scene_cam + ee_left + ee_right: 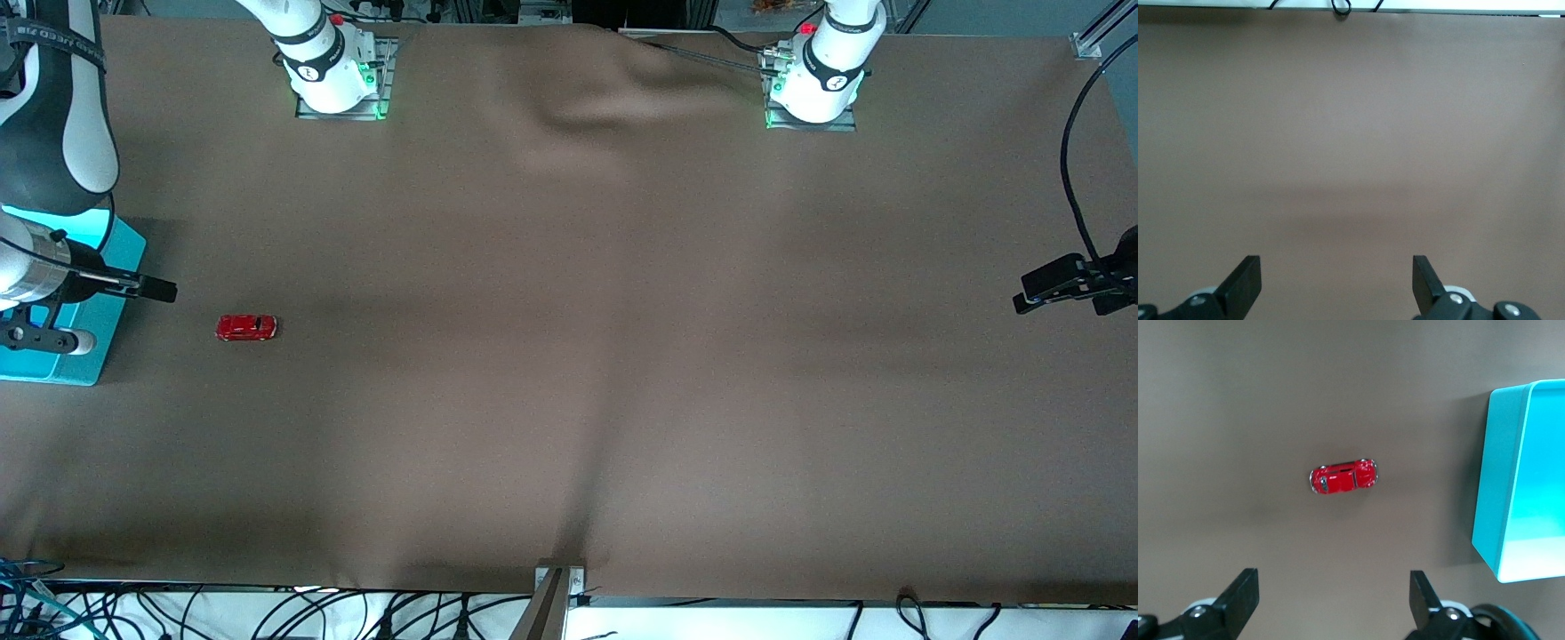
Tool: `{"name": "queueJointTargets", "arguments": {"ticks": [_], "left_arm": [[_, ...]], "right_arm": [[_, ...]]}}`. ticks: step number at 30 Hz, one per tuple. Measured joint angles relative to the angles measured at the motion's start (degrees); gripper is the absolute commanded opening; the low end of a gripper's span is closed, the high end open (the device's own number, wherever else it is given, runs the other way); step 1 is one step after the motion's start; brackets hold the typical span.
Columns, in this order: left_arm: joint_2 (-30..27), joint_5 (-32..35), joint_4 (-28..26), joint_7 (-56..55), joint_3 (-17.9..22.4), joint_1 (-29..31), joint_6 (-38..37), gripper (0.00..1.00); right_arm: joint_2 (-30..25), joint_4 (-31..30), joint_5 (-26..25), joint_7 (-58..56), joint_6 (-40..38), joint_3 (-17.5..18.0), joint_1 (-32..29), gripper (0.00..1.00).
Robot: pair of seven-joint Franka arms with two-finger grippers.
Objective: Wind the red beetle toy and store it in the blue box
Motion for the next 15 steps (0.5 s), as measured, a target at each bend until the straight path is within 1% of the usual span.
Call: {"name": "queueJointTargets", "arguments": {"ticks": [8,15], "left_arm": [[0.0,0.0,0.0,0.08,-0.14,-0.01,-0.01,1.0],[0.0,-0.01,0.0,0.25,-0.29,-0.03,-0.02,1.0]], "right_arm": [[0.12,-3.41,0.27,6.5,5.73,-0.74,0.01,1.0],[0.42,-7.04,0.57,14.35,8.9,-1.06,0.02,1.0]]}}
